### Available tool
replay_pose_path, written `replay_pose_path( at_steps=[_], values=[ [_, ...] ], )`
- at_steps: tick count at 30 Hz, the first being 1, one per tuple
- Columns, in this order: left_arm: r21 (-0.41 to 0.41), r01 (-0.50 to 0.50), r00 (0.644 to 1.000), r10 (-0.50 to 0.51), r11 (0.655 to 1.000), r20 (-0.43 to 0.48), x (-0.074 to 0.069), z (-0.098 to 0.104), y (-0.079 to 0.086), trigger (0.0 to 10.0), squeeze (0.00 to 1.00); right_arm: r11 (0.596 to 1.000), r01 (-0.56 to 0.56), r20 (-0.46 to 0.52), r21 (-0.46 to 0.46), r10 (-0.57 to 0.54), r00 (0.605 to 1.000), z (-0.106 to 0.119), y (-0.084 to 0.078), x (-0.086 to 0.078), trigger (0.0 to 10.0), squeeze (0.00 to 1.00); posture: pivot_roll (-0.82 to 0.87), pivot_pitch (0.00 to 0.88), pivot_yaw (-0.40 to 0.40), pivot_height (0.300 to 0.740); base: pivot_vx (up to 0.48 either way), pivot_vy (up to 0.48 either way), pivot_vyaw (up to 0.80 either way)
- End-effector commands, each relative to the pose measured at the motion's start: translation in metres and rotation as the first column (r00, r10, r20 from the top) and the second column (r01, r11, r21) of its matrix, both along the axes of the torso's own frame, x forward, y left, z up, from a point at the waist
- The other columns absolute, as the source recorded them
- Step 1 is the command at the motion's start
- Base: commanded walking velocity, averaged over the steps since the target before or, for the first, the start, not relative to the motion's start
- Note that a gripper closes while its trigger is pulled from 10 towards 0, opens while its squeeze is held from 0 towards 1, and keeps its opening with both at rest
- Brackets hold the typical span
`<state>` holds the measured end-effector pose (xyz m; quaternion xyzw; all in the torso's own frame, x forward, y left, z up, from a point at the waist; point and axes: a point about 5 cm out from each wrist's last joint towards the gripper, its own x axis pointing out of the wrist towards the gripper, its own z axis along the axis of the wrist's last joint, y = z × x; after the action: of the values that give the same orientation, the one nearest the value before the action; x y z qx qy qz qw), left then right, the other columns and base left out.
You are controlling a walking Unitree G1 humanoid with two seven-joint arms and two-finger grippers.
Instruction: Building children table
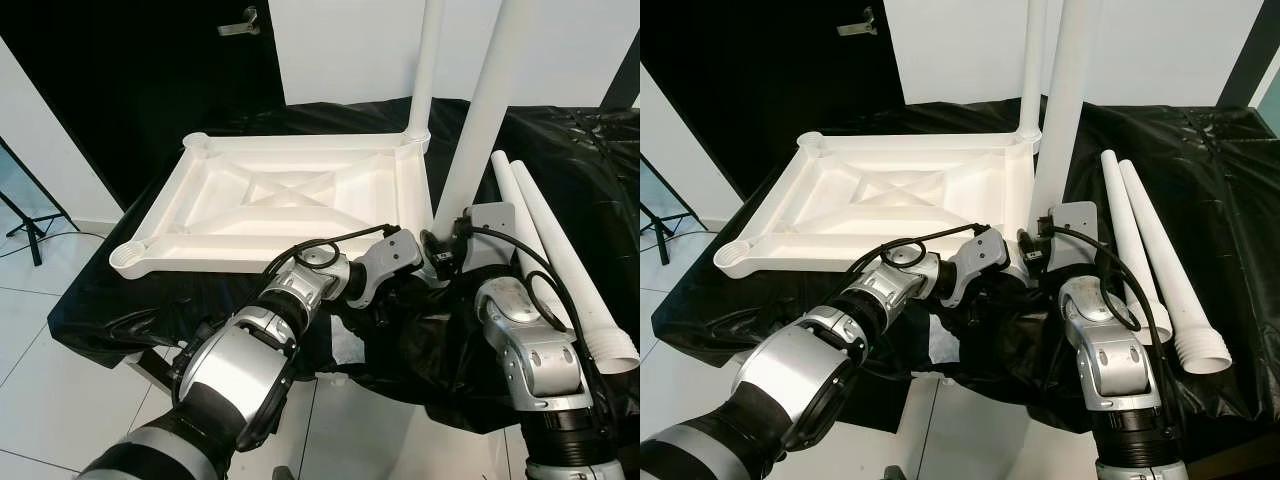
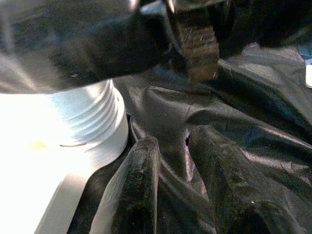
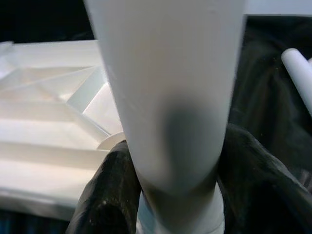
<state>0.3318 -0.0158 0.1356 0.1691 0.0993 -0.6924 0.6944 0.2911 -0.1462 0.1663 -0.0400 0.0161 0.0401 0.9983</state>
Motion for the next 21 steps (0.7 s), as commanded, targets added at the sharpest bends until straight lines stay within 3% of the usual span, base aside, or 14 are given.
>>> replay_pose_path(
  at_steps=[1,4,5,21],
  values=[
    [-0.038,-0.371,0.921,0.373,0.928,0.117,0.017,-0.006,0.006,10.0,0.11,0.998,0.037,-0.027,0.049,-0.036,0.999,-0.012,0.010,-0.002,10.0,0.00,-0.15,0.000,0.100,0.740,0.000,0.000,0.00],
    [-0.038,-0.370,0.921,0.372,0.928,0.115,0.016,-0.007,0.006,10.0,0.11,0.997,0.038,-0.008,0.064,-0.038,0.999,-0.013,0.019,-0.002,10.0,0.00,-0.15,0.000,0.099,0.740,0.000,0.000,0.00],
    [-0.037,-0.369,0.922,0.371,0.928,0.114,0.016,-0.008,0.005,10.0,0.11,0.997,0.028,0.025,0.071,-0.030,0.999,-0.011,0.029,0.000,10.0,0.00,-0.14,0.000,0.097,0.740,0.000,0.000,0.00],
    [-0.032,-0.392,0.915,0.393,0.920,0.089,0.014,-0.017,0.014,10.0,0.11,0.994,0.093,0.086,0.054,-0.098,0.991,-0.011,0.040,0.013,10.0,0.00,-0.11,0.000,0.075,0.740,0.000,0.000,0.00]
  ],
)
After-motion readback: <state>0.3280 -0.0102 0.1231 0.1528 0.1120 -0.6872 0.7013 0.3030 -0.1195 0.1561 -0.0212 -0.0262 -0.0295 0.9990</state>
